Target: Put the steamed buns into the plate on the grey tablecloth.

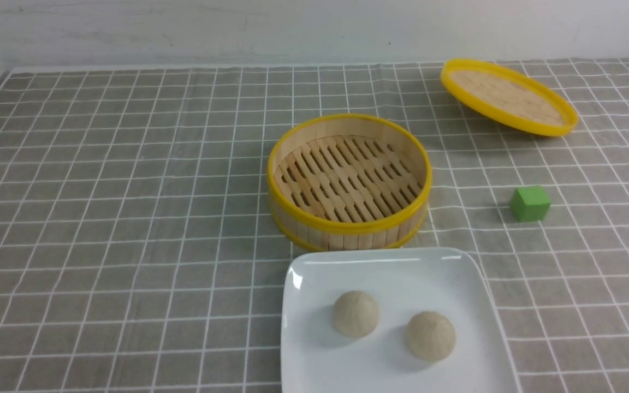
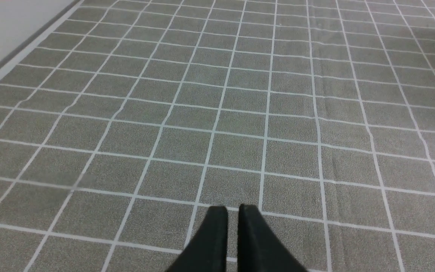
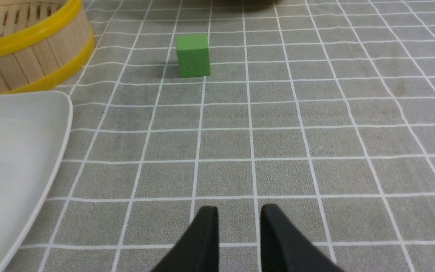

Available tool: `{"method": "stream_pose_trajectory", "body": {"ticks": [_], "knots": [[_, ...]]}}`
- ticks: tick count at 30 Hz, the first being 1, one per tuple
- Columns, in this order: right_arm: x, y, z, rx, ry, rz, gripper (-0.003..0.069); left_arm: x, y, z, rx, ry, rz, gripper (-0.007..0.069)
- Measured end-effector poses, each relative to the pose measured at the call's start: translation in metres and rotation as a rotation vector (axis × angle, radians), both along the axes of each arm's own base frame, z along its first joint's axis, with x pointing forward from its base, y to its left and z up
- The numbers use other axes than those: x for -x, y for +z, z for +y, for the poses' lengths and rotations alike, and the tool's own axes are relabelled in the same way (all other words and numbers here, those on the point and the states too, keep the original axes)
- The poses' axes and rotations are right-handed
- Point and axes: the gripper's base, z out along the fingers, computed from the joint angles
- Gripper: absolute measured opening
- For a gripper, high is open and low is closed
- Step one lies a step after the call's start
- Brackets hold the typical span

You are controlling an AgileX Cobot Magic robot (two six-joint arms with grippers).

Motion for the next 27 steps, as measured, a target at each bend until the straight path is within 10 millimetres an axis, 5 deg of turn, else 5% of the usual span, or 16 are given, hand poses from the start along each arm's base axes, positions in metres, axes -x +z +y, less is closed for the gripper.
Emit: {"method": "stream_pose_trajectory", "body": {"ticks": [27], "knots": [[0.0000, 0.0000, 0.0000, 0.000, -0.001, 0.000, 0.0224, 0.0000, -0.0003, 0.0003, -0.008, 0.001, 0.002, 0.0097]]}}
